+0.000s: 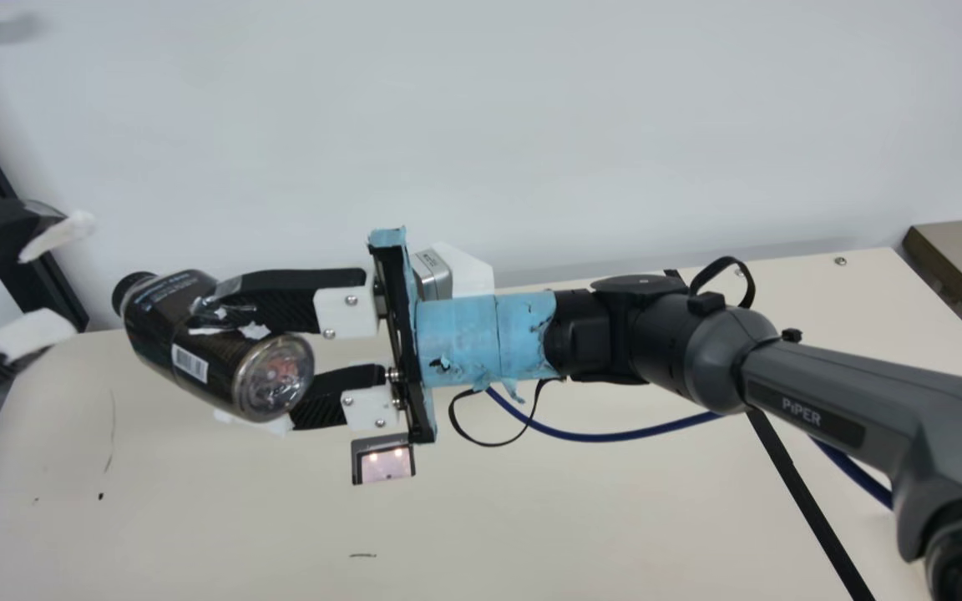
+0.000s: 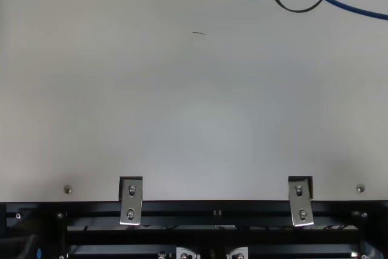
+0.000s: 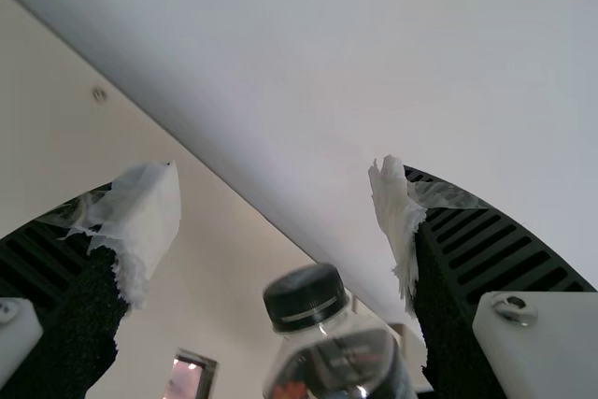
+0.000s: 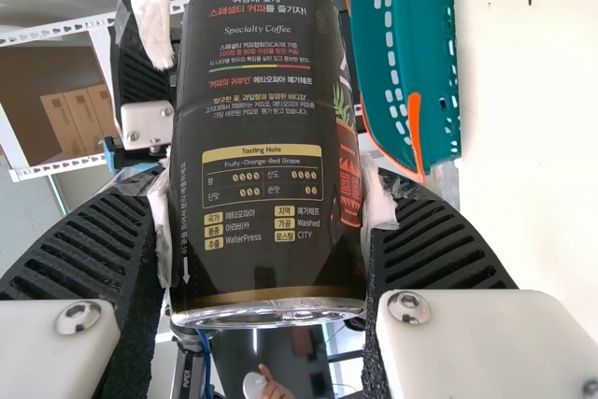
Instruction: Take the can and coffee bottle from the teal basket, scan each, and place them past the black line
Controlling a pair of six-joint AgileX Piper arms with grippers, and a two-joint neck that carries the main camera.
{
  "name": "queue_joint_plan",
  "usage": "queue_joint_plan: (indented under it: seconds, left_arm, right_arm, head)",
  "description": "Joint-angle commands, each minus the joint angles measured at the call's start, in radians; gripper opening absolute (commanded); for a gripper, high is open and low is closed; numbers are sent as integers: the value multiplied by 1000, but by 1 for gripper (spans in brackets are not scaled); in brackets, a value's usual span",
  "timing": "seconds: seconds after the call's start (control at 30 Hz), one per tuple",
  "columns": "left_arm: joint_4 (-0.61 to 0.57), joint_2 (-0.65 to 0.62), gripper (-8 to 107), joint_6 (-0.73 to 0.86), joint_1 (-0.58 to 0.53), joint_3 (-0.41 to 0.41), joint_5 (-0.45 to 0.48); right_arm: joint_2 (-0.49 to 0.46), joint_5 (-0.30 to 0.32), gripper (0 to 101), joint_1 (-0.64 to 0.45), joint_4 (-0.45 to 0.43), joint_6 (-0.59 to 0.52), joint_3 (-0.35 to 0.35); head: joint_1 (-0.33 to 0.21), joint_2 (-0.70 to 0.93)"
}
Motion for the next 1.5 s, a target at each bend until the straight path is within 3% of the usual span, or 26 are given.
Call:
queue_joint_plan:
  seconds: [0.0, 0.07, 0.1, 0.13, 0.3, 0.6, 0.87, 0.97, 1.0, 1.03, 1.1, 1.3, 1.47]
  left_arm:
    - [91, -8, 90, 58, -8, -16, -108]
    - [163, -13, 90, 91, -23, -22, -175]
    - [84, -12, 90, 58, -17, -21, -88]
    - [112, -12, 90, 76, -21, -22, -118]
    - [162, -12, 90, 91, -21, -22, -177]
    - [162, -12, 90, 91, -21, -22, -173]
    - [162, -12, 90, 91, -21, -22, -173]
    - [162, -12, 90, 91, -21, -22, -173]
    - [162, -12, 90, 91, -21, -22, -173]
    - [162, -12, 90, 91, -21, -22, -173]
    - [162, -12, 90, 91, -21, -22, -173]
    - [162, -12, 90, 91, -21, -22, -173]
    - [162, -12, 90, 91, -21, -22, -173]
  right_arm:
    - [0, 0, 0, 0, 0, 0, 0]
    - [0, 0, 0, 0, -2, 0, 0]
    - [0, 0, 0, 0, -4, 5, -5]
    - [-1, -3, 0, -2, -4, 5, -4]
    - [-55, -90, 0, -25, 0, 7, 8]
    - [-218, -367, 0, -9, 23, 38, 24]
    - [-303, -664, 0, 154, 23, 102, -9]
    - [-314, -742, 0, 224, 23, 130, -43]
    - [-314, -756, 0, 244, 23, 139, -59]
    - [-315, -680, 0, 195, 30, 128, -37]
    - [-315, -726, 0, 233, 30, 140, -59]
    - [-316, -761, 0, 247, 22, 146, -62]
    - [-317, -820, 0, 260, -84, 202, -49]
  head:
    - [-32, -5]
    - [-32, -5]
    - [-32, -5]
    - [-32, -5]
    - [-32, -5]
    - [-32, -5]
    - [-32, -5]
    - [-32, -5]
    - [-32, -5]
    - [-32, -5]
    - [-32, -5]
    - [-32, -5]
    - [-32, -5]
